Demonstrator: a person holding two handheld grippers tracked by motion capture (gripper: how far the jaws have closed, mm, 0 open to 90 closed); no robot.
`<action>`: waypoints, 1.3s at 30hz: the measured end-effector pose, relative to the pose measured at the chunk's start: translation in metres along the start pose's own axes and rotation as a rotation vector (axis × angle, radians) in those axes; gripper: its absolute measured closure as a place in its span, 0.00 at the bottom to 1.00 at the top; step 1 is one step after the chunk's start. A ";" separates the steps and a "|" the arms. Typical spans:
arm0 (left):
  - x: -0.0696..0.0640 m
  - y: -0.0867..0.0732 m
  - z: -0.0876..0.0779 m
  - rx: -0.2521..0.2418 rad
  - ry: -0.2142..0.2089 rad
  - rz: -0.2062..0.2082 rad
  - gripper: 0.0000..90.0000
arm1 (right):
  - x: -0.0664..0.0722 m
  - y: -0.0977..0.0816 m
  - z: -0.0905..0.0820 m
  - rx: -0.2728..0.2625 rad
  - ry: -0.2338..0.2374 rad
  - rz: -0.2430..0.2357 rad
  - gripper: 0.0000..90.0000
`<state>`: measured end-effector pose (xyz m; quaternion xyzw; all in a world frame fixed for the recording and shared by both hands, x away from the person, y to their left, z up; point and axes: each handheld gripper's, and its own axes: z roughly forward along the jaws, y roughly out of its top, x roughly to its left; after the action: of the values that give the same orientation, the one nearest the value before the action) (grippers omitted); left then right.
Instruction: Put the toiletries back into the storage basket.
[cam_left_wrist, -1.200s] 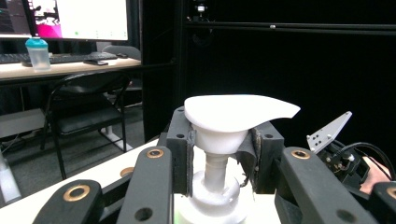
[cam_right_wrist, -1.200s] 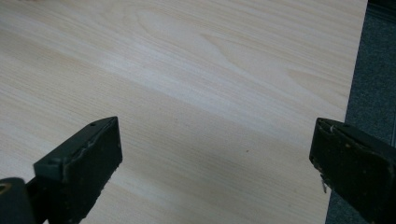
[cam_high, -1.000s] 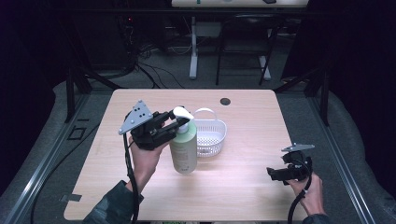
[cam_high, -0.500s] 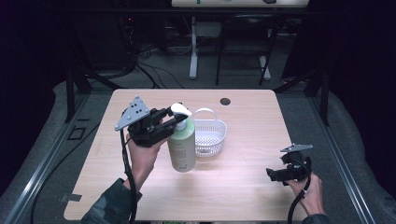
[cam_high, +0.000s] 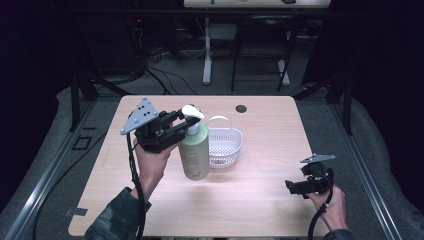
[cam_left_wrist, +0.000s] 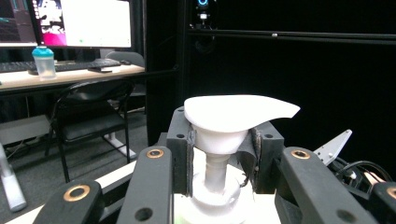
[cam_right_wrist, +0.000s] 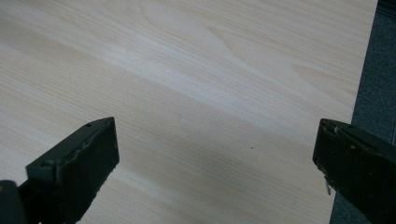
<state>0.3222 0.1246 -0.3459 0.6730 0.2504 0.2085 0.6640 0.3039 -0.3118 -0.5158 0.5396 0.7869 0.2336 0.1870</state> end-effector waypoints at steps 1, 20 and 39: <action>0.000 0.000 0.000 0.000 0.000 0.000 0.75 | 0.000 0.000 0.000 0.000 0.000 0.000 0.00; 0.005 0.012 0.004 -0.017 0.004 0.008 0.75 | 0.000 0.000 0.000 0.003 -0.002 0.001 0.00; 0.013 0.024 0.010 -0.023 0.015 0.009 0.75 | -0.001 0.000 0.000 0.003 -0.002 0.001 0.00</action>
<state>0.3404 0.1250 -0.3231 0.6648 0.2502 0.2194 0.6688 0.3040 -0.3125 -0.5162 0.5407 0.7868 0.2317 0.1869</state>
